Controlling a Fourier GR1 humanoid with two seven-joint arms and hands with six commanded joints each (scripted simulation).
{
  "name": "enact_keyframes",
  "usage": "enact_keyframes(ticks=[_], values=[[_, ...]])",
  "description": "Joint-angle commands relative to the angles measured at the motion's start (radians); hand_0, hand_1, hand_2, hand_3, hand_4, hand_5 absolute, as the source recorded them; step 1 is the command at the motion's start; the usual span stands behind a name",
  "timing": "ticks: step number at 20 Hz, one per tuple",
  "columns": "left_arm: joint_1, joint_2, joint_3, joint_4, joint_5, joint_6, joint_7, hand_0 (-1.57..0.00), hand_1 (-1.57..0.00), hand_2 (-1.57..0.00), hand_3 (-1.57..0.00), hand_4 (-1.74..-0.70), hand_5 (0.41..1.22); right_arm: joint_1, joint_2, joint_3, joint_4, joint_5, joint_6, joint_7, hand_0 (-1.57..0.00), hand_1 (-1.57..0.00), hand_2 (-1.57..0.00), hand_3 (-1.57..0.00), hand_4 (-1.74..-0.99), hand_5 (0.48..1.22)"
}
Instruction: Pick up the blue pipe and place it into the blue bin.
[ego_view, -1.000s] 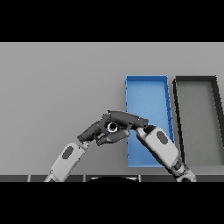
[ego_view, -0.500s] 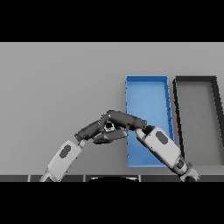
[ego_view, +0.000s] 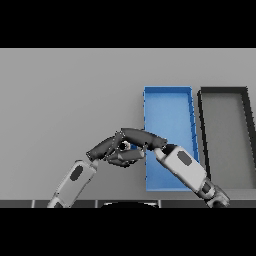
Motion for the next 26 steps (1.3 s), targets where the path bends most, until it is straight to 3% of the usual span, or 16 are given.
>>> enact_keyframes(ticks=[1,5,8,11,13,15,17,19,20,23,26], values=[[0.0,-0.003,0.004,-0.001,0.018,-0.01,0.001,-0.05,-0.05,-0.04,-0.05,-0.89,0.617,0.0,0.001,0.001,-0.009,-0.012,-0.004,0.001,-1.57,-1.57,-1.57,-1.57,-1.491,1.219],[0.016,-0.015,0.009,0.001,0.023,0.004,0.038,-0.02,-0.02,-0.02,-0.02,-0.9,0.569,-0.003,-0.009,-0.006,-0.008,-0.045,-0.008,-0.013,-1.57,-1.57,-1.57,-1.57,-1.488,1.22],[0.025,-0.009,0.012,0.006,0.023,0.003,0.047,-0.01,-0.01,-0.01,-0.01,-0.9,0.548,-0.029,-0.019,-0.03,-0.031,-0.159,-0.053,0.067,-1.57,-1.57,-1.57,-1.57,-1.491,1.221],[0.019,-0.005,0.015,0.002,0.033,-0.008,0.071,0.0,0.0,0.0,0.0,-0.91,0.524,-0.08,-0.05,-0.064,-0.051,-0.28,-0.097,0.14,-1.57,-1.57,-1.57,-1.57,-1.613,1.221],[0.023,-0.014,0.007,0.008,0.031,-0.01,0.078,0.0,0.0,0.0,0.0,-0.92,0.507,-0.135,-0.073,-0.112,-0.061,-0.395,-0.142,0.191,-1.57,-1.57,-1.57,-1.57,-1.659,1.221],[0.029,-0.013,0.003,0.0,0.034,-0.013,0.077,0.0,0.0,0.0,0.0,-0.92,0.503,-0.209,-0.098,-0.167,-0.062,-0.491,-0.211,0.245,-1.57,-1.57,-1.57,-1.57,-1.689,1.171],[0.038,-0.009,0.003,-0.012,0.039,-0.016,0.088,0.0,0.0,0.0,0.0,-0.92,0.503,-0.302,-0.128,-0.237,-0.03,-0.594,-0.237,0.23,-1.57,-1.57,-1.57,-1.57,-1.707,1.141],[0.036,-0.001,0.006,-0.014,0.031,-0.011,0.078,0.0,0.0,0.0,0.0,-0.91,0.502,-0.391,-0.169,-0.281,0.023,-0.599,-0.256,0.19,-1.57,-1.57,-1.57,-1.57,-1.72,1.127],[0.046,0.008,0.003,-0.031,0.033,-0.016,0.057,0.0,0.0,0.0,0.0,-0.91,0.502,-0.415,-0.186,-0.3,0.044,-0.595,-0.283,0.172,-1.57,-1.57,-1.57,-1.57,-1.724,1.117],[0.051,0.01,0.007,-0.037,0.046,-0.024,0.078,0.0,0.0,0.0,0.0,-0.91,0.492,-0.498,-0.246,-0.34,0.173,-0.549,-0.333,0.151,-1.57,-1.57,-1.57,-1.57,-1.732,1.117],[0.05,0.004,0.006,-0.032,0.043,-0.02,0.083,0.0,0.0,0.0,0.0,-0.91,0.49,-0.497,-0.297,-0.354,0.309,-0.498,-0.356,0.151,-1.57,-1.57,-1.57,-1.57,-1.736,1.135]])
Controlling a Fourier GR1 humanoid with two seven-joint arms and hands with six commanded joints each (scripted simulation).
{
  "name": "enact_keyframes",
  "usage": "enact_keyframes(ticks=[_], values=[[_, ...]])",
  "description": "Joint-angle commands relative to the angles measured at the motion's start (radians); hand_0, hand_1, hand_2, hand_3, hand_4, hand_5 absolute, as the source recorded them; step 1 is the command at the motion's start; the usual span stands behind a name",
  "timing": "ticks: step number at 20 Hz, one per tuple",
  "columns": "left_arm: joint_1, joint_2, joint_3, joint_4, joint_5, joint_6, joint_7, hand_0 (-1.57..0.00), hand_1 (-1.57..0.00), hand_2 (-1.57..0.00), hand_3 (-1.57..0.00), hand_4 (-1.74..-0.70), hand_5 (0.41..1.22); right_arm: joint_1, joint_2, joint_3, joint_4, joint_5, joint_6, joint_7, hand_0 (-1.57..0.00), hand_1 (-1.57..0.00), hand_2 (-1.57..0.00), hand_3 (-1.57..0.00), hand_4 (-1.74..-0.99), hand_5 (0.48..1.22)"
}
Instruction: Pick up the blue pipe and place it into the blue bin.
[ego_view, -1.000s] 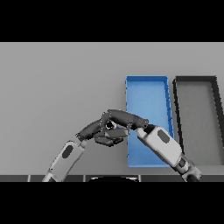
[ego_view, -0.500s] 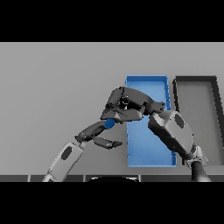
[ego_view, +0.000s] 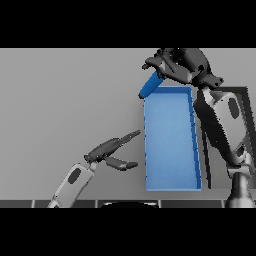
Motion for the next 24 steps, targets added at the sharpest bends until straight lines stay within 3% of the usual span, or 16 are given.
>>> enact_keyframes(ticks=[1,5,7,14,18,19,20,22,24], values=[[-0.004,0.001,0.006,-0.004,0.01,-0.004,0.001,0.0,0.0,0.0,0.0,-0.91,0.487,0.025,-0.022,-0.005,0.026,0.013,0.004,0.001,-1.57,-1.57,-1.57,-1.57,-1.737,1.135],[-0.015,0.002,0.017,0.008,0.013,-0.001,0.004,0.0,0.0,0.0,0.0,-0.9,0.489,0.146,-0.044,0.002,0.109,0.036,-0.033,0.01,-1.57,-1.57,-1.57,-1.57,-1.74,1.117],[-0.011,0.006,0.023,0.006,0.027,-0.009,0.005,0.0,0.0,0.0,0.0,-0.89,0.483,0.223,-0.042,0.032,0.086,0.049,-0.059,0.023,-1.57,-1.57,-1.57,-1.57,-1.74,1.122],[-0.004,-0.001,0.01,0.001,0.013,0.0,0.005,0.0,0.0,0.0,0.0,-0.88,0.463,0.437,-0.065,0.118,0.054,0.057,-0.176,0.177,-1.57,-1.57,-1.57,-1.57,-1.741,1.122],[0.009,0.006,0.011,-0.002,0.011,0.002,0.0,0.0,0.0,0.0,0.0,-0.88,0.46,0.526,-0.075,0.181,0.055,0.071,-0.172,0.235,-1.57,-1.57,-1.57,-1.57,-1.591,1.114],[0.005,0.003,0.011,-0.012,0.018,0.001,0.011,0.0,0.0,0.0,0.0,-0.89,0.457,0.512,-0.071,0.211,0.078,0.074,-0.19,0.215,-1.57,-1.57,-1.57,-1.33,-1.599,1.11],[0.0,0.007,0.016,-0.014,0.021,-0.001,0.016,0.0,0.0,0.0,0.0,-0.89,0.455,0.511,-0.084,0.227,0.088,0.063,-0.213,0.202,-1.56,-1.46,-1.39,-1.12,-1.547,1.133],[0.001,0.001,0.011,-0.016,0.021,0.001,0.03,0.0,0.0,0.0,0.0,-0.89,0.454,0.494,-0.096,0.272,0.125,0.026,-0.233,0.166,-1.04,-0.93,-0.89,-0.72,-1.455,1.164],[-0.002,-0.001,0.012,-0.014,0.018,0.004,0.033,0.0,0.0,0.0,0.0,-0.89,0.454,0.482,-0.104,0.335,0.163,-0.008,-0.252,0.228,-0.67,-0.6,-0.57,-0.46,-1.338,1.157]])
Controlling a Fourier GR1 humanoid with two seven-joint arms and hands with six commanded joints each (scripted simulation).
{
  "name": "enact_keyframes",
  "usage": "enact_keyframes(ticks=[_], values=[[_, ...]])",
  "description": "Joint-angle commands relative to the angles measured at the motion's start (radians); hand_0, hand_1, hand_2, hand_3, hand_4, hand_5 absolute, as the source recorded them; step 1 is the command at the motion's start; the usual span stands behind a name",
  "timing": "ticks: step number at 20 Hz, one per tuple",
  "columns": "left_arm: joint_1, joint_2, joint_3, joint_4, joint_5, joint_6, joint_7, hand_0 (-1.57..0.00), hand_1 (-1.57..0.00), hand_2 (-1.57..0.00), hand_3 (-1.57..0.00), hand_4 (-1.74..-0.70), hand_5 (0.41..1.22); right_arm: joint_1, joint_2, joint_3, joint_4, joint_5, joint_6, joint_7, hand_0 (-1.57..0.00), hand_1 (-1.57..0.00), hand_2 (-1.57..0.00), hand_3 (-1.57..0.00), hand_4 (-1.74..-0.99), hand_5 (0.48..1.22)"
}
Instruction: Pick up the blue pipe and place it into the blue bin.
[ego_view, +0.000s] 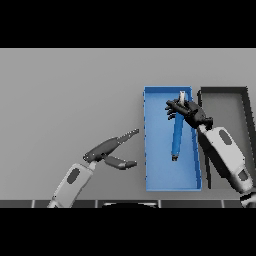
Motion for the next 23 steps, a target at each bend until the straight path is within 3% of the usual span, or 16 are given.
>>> enact_keyframes(ticks=[1,4,5,6,12,15,23], values=[[-0.006,-0.009,-0.004,0.008,-0.003,0.002,0.006,0.0,0.0,0.0,0.0,-0.89,0.453,-0.019,-0.024,0.044,-0.002,-0.009,0.024,0.009,-0.53,-0.48,-0.46,-0.37,-1.285,1.141],[0.002,-0.004,-0.002,0.011,-0.002,0.0,-0.015,0.0,0.0,0.0,0.0,-0.89,0.454,-0.058,-0.071,0.153,0.024,0.042,0.073,-0.049,-0.27,-0.24,-0.23,-0.19,-1.179,0.975],[0.005,0.0,-0.001,0.01,0.003,-0.004,-0.024,0.0,0.0,0.0,0.0,-0.89,0.453,-0.06,-0.081,0.191,0.029,0.059,0.097,0.008,-0.22,-0.19,-0.19,-0.15,-1.165,0.924],[0.004,0.001,0.001,0.01,0.004,-0.004,-0.02,0.0,0.0,0.0,0.0,-0.9,0.451,-0.062,-0.081,0.209,0.034,0.066,0.104,0.022,-0.17,-0.16,-0.15,-0.12,-1.149,0.887],[0.008,-0.006,-0.001,0.015,0.003,-0.001,-0.022,0.0,0.0,0.0,0.0,-0.91,0.458,-0.08,-0.062,0.257,0.084,0.139,0.111,0.022,-0.04,-0.04,-0.04,-0.03,-1.124,0.717],[-0.004,-0.014,0.002,0.026,0.001,0.005,-0.01,0.0,0.0,0.0,0.0,-0.92,0.462,-0.071,-0.07,0.236,0.081,0.123,0.11,-0.009,-0.02,-0.02,-0.02,-0.02,-1.119,0.695],[-0.011,-0.002,0.016,-0.01,0.047,-0.021,0.009,0.0,0.0,0.0,0.0,-0.92,0.468,-0.068,-0.069,0.236,0.096,0.118,0.143,-0.017,-0.01,-0.01,-0.01,-0.01,-1.129,0.677]])
